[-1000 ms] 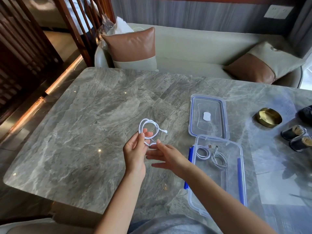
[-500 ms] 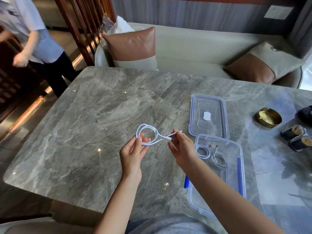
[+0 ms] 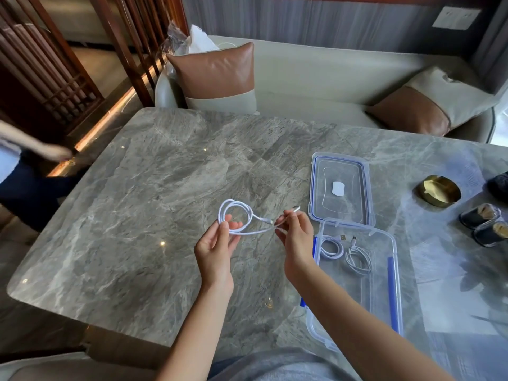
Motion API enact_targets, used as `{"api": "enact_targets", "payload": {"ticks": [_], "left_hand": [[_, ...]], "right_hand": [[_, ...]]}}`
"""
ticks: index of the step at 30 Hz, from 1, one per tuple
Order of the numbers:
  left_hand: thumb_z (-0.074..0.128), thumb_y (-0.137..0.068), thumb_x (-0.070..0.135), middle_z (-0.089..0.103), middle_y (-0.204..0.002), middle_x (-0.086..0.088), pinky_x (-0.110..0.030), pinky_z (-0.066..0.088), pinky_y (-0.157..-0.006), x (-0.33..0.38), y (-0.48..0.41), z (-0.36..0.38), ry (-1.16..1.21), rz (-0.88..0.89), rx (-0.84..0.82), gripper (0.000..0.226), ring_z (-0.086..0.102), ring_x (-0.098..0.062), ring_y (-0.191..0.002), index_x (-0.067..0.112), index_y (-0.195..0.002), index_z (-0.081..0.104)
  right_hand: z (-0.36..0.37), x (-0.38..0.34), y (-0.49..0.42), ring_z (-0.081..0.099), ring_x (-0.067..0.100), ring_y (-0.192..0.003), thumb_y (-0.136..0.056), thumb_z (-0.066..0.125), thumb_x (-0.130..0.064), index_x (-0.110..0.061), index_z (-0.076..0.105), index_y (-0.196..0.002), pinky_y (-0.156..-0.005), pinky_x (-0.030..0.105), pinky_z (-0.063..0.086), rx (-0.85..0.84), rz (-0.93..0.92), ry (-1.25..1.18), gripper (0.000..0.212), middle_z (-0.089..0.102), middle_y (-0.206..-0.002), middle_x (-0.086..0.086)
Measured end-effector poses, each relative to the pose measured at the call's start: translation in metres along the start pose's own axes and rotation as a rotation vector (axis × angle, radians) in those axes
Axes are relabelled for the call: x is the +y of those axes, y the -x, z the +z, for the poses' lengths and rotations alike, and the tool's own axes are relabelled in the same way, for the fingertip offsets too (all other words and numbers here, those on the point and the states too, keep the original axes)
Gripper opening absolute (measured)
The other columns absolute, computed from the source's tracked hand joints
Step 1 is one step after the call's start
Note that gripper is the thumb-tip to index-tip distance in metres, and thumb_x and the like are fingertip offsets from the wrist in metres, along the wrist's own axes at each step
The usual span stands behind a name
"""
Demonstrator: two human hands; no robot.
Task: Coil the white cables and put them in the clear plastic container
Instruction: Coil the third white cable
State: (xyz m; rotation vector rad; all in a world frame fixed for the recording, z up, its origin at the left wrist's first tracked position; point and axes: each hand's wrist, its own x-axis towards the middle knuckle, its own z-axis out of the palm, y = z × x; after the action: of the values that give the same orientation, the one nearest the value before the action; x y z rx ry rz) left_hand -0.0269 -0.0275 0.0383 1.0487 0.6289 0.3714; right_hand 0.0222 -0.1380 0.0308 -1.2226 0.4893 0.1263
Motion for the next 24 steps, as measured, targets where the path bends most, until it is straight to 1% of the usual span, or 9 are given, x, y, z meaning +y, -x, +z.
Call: {"api": "enact_targets", "payload": {"ticks": [3,5,6,8,10,13,15,19,24], "left_hand": [[0.049,-0.093,0.01,0.074,-0.074,0.005,-0.018,0.056,-0.067,0.0,-0.001,-0.004,-0.071,-0.051,-0.129,0.017,0.07,-0.008,-0.075,0.006,-0.09,0.066],[0.05,-0.093,0.01,0.073,-0.075,0.002,-0.018,0.055,-0.065,0.003,-0.003,-0.005,-0.099,-0.1,-0.213,0.019,0.07,-0.01,-0.075,0.009,-0.087,0.068],[0.05,-0.093,0.01,0.072,-0.073,0.001,-0.018,0.054,-0.065,0.005,-0.003,-0.006,-0.125,-0.107,-0.248,0.019,0.07,-0.01,-0.075,0.011,-0.087,0.068],[0.049,-0.093,0.01,0.07,-0.068,0.003,-0.017,0.054,-0.062,0.009,-0.006,-0.006,-0.184,-0.102,-0.298,0.02,0.069,-0.009,-0.071,0.013,-0.088,0.068],[0.048,-0.093,0.008,0.07,-0.066,0.006,-0.017,0.054,-0.06,0.014,-0.009,-0.008,-0.241,-0.11,-0.35,0.02,0.069,-0.007,-0.068,0.012,-0.088,0.067],[0.048,-0.093,0.007,0.068,-0.063,0.006,-0.017,0.054,-0.06,0.02,-0.014,-0.009,-0.341,-0.149,-0.443,0.02,0.068,-0.006,-0.065,0.013,-0.089,0.067],[0.049,-0.093,0.009,0.069,-0.065,0.006,-0.016,0.054,-0.061,0.022,-0.016,-0.011,-0.404,-0.175,-0.492,0.02,0.068,-0.005,-0.066,0.015,-0.09,0.068],[0.047,-0.095,0.013,0.069,-0.065,0.006,-0.018,0.054,-0.064,0.028,-0.02,-0.014,-0.499,-0.218,-0.608,0.021,0.067,-0.007,-0.068,0.015,-0.093,0.068],[0.04,-0.098,0.024,0.058,-0.055,0.008,-0.019,0.054,-0.063,0.029,-0.02,-0.011,-0.5,-0.274,-0.637,0.032,0.065,-0.01,-0.062,0.012,-0.086,0.068]], "right_hand": [[-0.002,-0.005,-0.002,0.052,0.009,-0.072,-0.095,0.047,-0.013,-0.017,0.059,-0.093,-0.066,0.015,0.042,-0.1,-0.192,0.193,0.013,0.056,-0.076,0.0],[-0.006,-0.012,-0.005,0.054,0.009,-0.077,-0.094,0.047,-0.009,-0.016,0.062,-0.105,-0.066,0.007,0.042,-0.24,-0.249,0.345,0.02,0.06,-0.082,0.001],[-0.007,-0.017,-0.006,0.057,0.01,-0.081,-0.096,0.046,-0.01,-0.013,0.063,-0.108,-0.071,0.008,0.043,-0.316,-0.24,0.391,0.021,0.063,-0.085,0.004],[-0.012,-0.026,-0.009,0.061,0.017,-0.088,-0.098,0.043,-0.015,-0.008,0.063,-0.112,-0.081,0.022,0.045,-0.48,-0.178,0.453,0.025,0.067,-0.091,0.01],[-0.016,-0.035,-0.011,0.063,0.02,-0.089,-0.098,0.045,-0.017,-0.011,0.064,-0.11,-0.083,0.033,0.047,-0.638,-0.135,0.511,0.023,0.07,-0.092,0.012],[-0.023,-0.045,-0.014,0.06,0.016,-0.082,-0.093,0.054,-0.014,-0.01,0.067,-0.103,-0.073,0.026,0.046,-0.825,-0.15,0.644,0.016,0.07,-0.085,0.007],[-0.025,-0.048,-0.016,0.057,0.016,-0.08,-0.091,0.057,-0.012,-0.008,0.067,-0.099,-0.07,0.024,0.045,-0.884,-0.107,0.687,0.014,0.069,-0.081,0.004],[-0.031,-0.05,-0.021,0.06,0.016,-0.081,-0.09,0.058,-0.011,-0.004,0.067,-0.1,-0.078,0.029,0.048,-0.953,0.003,0.679,0.015,0.068,-0.084,0.008],[-0.03,-0.051,-0.017,0.063,0.003,-0.07,-0.091,0.058,-0.011,-0.016,0.068,-0.089,-0.067,0.017,0.05,-1.023,0.064,0.671,0.012,0.069,-0.076,-0.002]]}}
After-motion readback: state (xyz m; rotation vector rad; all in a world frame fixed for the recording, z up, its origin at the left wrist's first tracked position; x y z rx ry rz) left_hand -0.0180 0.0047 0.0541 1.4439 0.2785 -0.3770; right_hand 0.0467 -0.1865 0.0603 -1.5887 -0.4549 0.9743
